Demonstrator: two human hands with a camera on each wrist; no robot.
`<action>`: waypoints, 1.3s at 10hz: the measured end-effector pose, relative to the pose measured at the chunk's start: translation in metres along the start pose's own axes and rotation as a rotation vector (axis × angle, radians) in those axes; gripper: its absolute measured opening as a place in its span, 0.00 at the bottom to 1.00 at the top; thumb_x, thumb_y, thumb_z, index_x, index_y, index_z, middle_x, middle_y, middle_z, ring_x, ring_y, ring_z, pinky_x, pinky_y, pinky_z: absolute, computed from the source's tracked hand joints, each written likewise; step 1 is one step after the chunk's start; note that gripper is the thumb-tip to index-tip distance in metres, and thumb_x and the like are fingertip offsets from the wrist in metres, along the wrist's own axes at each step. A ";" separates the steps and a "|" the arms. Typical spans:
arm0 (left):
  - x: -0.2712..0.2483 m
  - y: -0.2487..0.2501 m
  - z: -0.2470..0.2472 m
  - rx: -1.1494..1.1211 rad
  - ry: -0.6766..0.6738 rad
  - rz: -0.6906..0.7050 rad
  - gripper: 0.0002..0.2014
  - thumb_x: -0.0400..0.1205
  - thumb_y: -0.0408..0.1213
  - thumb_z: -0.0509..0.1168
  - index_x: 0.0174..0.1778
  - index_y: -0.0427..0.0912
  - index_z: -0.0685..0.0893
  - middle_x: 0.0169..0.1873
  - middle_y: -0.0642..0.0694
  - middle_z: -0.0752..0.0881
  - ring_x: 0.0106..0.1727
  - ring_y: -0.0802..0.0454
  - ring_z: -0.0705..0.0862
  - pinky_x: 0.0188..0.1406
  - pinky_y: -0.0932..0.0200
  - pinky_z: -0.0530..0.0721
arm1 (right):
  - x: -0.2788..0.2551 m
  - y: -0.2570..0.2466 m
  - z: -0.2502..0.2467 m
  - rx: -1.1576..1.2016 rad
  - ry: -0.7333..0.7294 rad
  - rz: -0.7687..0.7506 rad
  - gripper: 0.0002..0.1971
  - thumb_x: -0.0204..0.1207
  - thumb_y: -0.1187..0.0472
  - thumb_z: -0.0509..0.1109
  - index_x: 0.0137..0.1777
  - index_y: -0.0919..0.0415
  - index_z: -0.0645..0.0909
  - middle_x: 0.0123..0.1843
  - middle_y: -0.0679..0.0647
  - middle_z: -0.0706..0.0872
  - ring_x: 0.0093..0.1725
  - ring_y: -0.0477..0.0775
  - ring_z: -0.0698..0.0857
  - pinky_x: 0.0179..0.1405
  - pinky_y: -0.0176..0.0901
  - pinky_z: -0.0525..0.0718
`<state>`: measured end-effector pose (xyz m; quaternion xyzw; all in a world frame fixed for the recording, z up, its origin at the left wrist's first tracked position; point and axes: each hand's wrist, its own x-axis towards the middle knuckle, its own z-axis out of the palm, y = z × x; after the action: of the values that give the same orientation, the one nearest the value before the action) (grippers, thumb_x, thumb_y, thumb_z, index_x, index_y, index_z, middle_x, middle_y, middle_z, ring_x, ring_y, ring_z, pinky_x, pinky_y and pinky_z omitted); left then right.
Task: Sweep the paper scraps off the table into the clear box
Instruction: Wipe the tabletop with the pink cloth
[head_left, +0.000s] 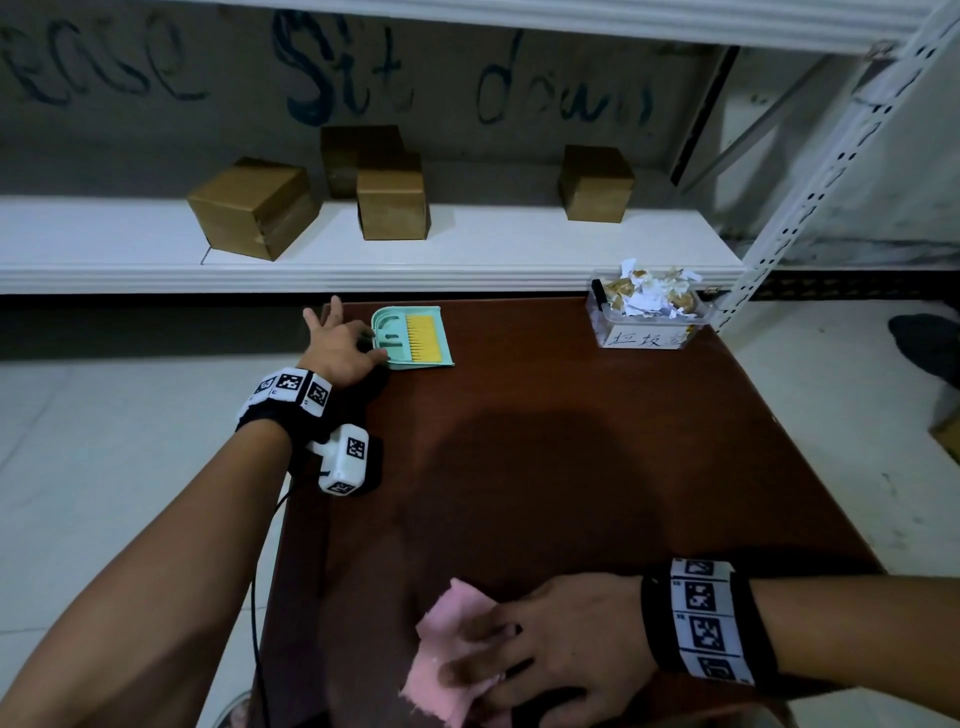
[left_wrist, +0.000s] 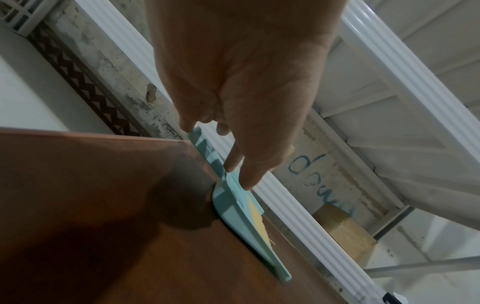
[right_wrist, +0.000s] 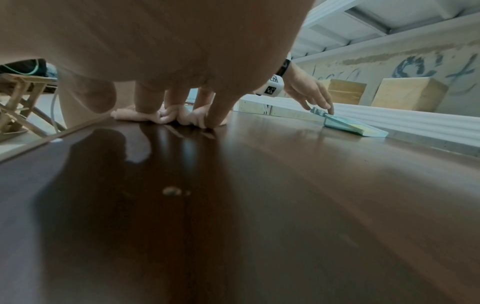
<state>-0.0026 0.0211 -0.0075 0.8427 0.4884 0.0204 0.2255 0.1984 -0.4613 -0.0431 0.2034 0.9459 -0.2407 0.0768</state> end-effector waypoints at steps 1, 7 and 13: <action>0.000 0.000 0.000 -0.004 0.023 0.059 0.27 0.82 0.52 0.70 0.77 0.51 0.78 0.89 0.42 0.44 0.85 0.24 0.37 0.86 0.38 0.44 | 0.080 0.036 -0.083 -0.292 -0.017 0.076 0.24 0.89 0.43 0.55 0.83 0.45 0.72 0.92 0.44 0.56 0.89 0.55 0.59 0.83 0.43 0.55; -0.025 0.034 -0.020 -0.154 0.259 0.167 0.33 0.82 0.42 0.72 0.83 0.43 0.69 0.88 0.37 0.53 0.89 0.38 0.48 0.87 0.44 0.53 | 0.096 0.036 -0.078 -0.181 0.125 0.163 0.25 0.88 0.44 0.60 0.83 0.44 0.73 0.91 0.43 0.58 0.87 0.55 0.62 0.76 0.47 0.71; -0.083 0.103 -0.047 -0.403 0.508 0.372 0.21 0.81 0.37 0.69 0.71 0.44 0.81 0.70 0.48 0.82 0.71 0.50 0.80 0.73 0.47 0.79 | 0.092 0.027 -0.088 -0.055 0.176 0.174 0.24 0.83 0.49 0.69 0.80 0.43 0.78 0.89 0.37 0.62 0.85 0.53 0.64 0.62 0.52 0.86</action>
<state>0.0255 -0.0744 0.0916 0.8239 0.3534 0.3653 0.2508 0.1222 -0.3653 -0.0005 0.3027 0.9341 -0.1884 0.0194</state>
